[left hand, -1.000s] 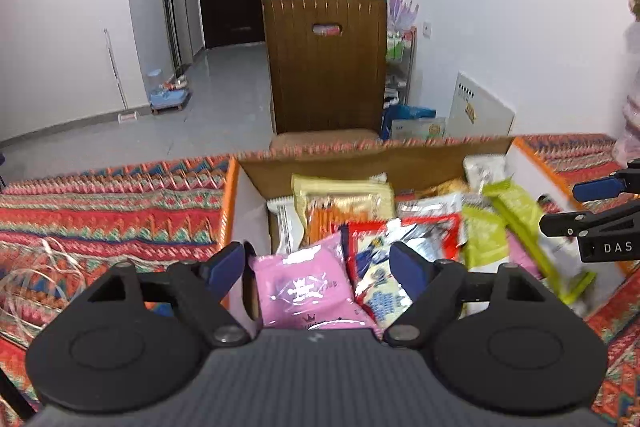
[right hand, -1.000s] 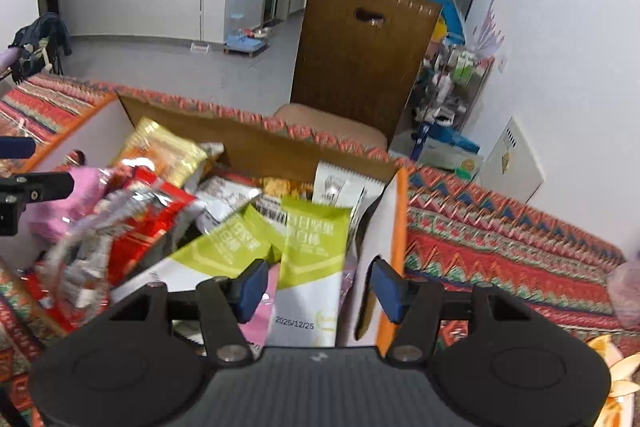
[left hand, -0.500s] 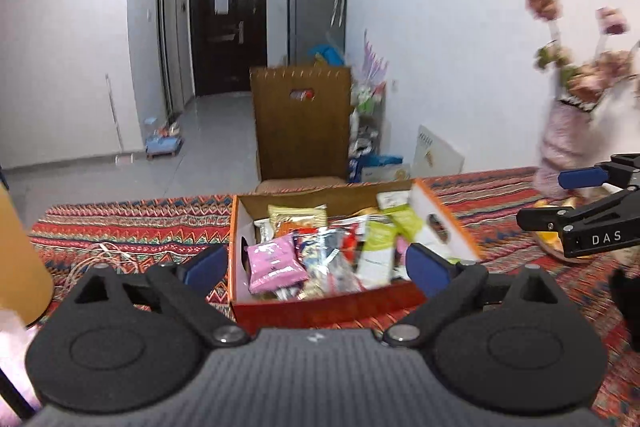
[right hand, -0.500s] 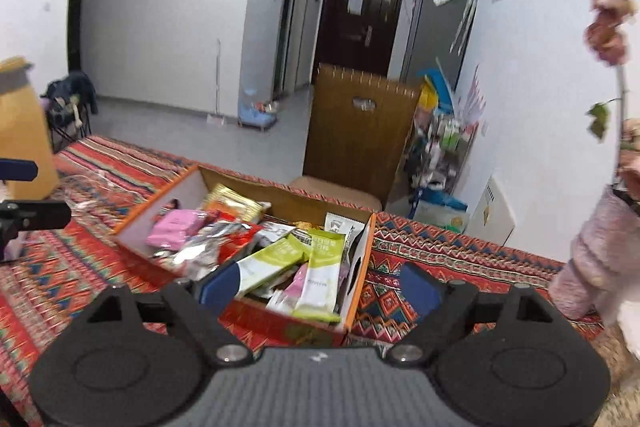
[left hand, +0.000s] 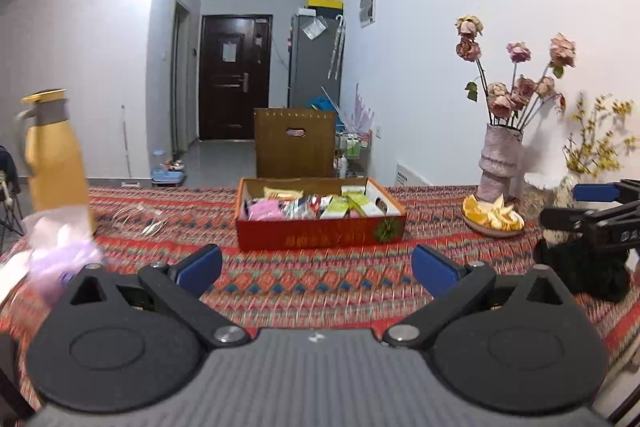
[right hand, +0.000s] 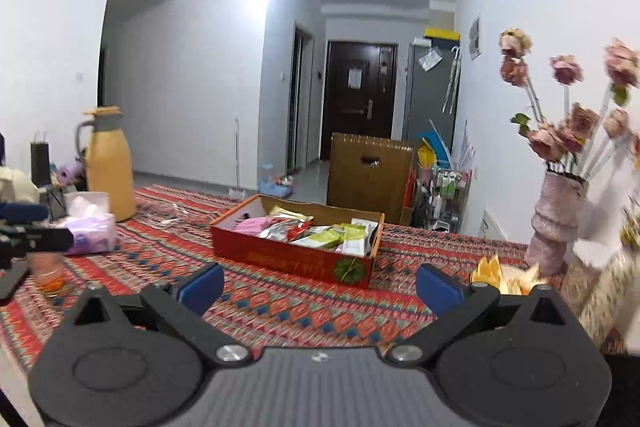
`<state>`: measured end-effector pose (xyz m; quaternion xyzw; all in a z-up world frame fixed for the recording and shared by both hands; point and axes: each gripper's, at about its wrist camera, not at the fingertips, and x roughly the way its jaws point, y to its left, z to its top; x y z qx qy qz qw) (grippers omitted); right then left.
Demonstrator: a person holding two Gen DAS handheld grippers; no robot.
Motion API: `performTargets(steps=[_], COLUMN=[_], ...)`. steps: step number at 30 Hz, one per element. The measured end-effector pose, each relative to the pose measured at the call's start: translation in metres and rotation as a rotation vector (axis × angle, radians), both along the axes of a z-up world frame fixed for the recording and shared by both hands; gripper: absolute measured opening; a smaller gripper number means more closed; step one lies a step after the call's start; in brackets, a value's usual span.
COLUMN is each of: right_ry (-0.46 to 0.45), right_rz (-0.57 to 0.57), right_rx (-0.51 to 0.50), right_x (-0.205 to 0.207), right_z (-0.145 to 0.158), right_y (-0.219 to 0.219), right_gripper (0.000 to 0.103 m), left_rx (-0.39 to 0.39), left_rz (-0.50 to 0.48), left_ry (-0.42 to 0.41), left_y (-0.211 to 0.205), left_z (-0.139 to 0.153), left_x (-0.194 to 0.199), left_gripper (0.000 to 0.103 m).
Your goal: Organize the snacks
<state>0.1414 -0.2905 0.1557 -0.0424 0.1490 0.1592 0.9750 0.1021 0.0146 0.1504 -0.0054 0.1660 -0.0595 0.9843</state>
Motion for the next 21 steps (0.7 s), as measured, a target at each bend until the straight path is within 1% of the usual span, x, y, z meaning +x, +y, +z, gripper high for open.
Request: performTargets(steps=[4,6,9,12,13,15,16,18,21], right_ry=[-0.034,-0.037,-0.04,-0.002,-0.004,-0.008,0.004,0.026,0.042], right_rz=[-0.014,-0.014,-0.015,-0.05,-0.061,-0.08,-0.086,-0.068,-0.036], right_rx=[0.027,0.027,0.03,0.07,0.072,0.078,0.086,0.104,0.103], right_x=[-0.062,-0.086,-0.117,-0.132,-0.138,-0.144,-0.146,-0.15,-0.152], right_z=[-0.026,-0.038,-0.061,-0.087,-0.096,-0.11,-0.118,-0.127,-0.132], right_y=[0.001,0.004,0.009,0.016,0.019,0.025,0.028,0.034,0.042], right_gripper=[0.103,0.103,0.103,0.103,0.103,0.103,0.103,0.103,0.103], left_rx=[-0.011,-0.003,0.013,0.036,0.042,0.052,0.065,0.083,0.072], left_rz=[0.06,0.09,0.138,0.191,0.204,0.204,0.206,0.209,0.188], left_ry=[-0.014,-0.025,-0.037,-0.043,-0.035,-0.01,-0.006,-0.005,0.007], left_y=[0.0,-0.002,-0.005,-0.014,-0.017,-0.021,-0.023,-0.026,-0.025], left_z=[-0.027,-0.038,-0.053,-0.072,-0.078,-0.09,-0.095,-0.103,-0.106], left_x=[-0.056,-0.082,-0.109,-0.124,-0.126,-0.127,-0.127,-0.129,-0.131], left_gripper=[0.103,0.103,0.103,0.103,0.103,0.103,0.103,0.103,0.103])
